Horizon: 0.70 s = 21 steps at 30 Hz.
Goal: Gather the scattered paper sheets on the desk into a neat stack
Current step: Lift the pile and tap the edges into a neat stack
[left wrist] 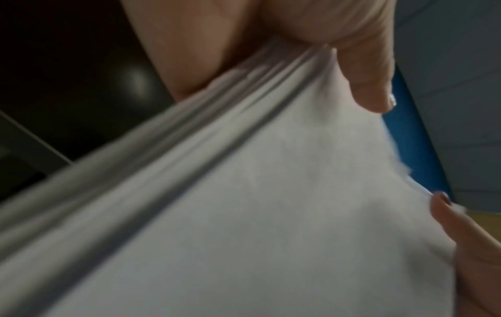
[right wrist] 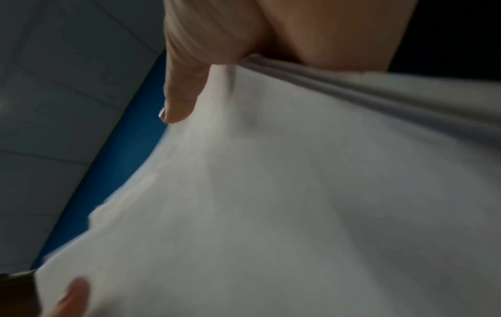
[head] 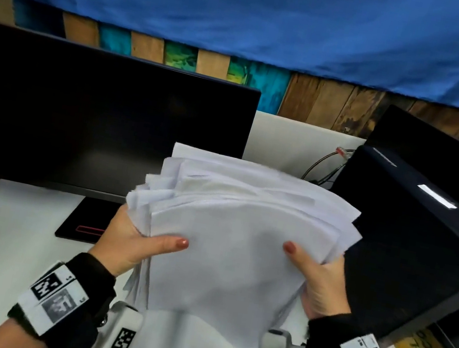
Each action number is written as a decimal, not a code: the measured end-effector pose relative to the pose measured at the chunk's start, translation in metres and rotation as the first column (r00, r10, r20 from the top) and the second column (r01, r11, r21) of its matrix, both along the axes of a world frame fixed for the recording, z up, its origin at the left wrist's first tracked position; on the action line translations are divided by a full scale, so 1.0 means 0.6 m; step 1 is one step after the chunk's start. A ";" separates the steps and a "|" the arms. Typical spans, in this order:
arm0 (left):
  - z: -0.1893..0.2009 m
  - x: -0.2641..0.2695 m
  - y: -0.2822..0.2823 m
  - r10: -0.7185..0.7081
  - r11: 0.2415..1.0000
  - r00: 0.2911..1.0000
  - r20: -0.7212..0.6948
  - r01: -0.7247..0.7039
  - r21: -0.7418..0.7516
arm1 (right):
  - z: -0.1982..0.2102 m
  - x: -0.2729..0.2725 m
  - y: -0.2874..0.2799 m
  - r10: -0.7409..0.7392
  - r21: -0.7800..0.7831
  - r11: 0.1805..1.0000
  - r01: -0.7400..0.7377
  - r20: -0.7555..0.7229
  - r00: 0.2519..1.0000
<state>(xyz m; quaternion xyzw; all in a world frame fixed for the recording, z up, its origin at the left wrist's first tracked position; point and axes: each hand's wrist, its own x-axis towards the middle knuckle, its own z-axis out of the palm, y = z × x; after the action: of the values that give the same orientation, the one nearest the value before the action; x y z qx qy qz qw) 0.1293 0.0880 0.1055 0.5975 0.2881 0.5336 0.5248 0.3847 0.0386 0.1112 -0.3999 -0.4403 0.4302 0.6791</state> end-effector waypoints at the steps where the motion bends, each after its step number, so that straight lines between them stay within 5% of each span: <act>1: 0.000 0.008 -0.001 0.018 1.000 1.000 0.001 -0.018 0.018 | 0.005 -0.013 0.003 0.021 -0.001 1.000 -0.021 0.023 1.000; 7: -0.007 -0.018 0.014 0.148 0.987 0.986 0.072 -0.142 -0.074 | 0.005 -0.001 -0.001 -0.037 -0.019 0.999 0.038 0.031 0.999; 11: -0.007 0.007 -0.003 0.094 0.994 0.996 -0.006 -0.094 -0.057 | -0.025 -0.027 -0.004 -0.054 -0.136 0.988 0.067 0.099 0.994; 17: 0.010 -0.004 0.003 0.093 0.995 0.996 -0.015 -0.093 -0.022 | -0.002 -0.018 -0.007 -0.113 -0.022 0.993 0.115 0.082 0.990; 21: -0.002 -0.014 -0.002 0.091 0.995 0.994 -0.055 -0.093 -0.029 | -0.019 -0.011 -0.016 -0.099 -0.103 0.989 0.109 0.100 0.990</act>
<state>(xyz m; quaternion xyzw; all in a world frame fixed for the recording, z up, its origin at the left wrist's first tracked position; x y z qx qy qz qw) 0.1211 0.0870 0.1043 0.5891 0.3377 0.5364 0.5012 0.3780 0.0288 0.0998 -0.4784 -0.4264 0.3983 0.6562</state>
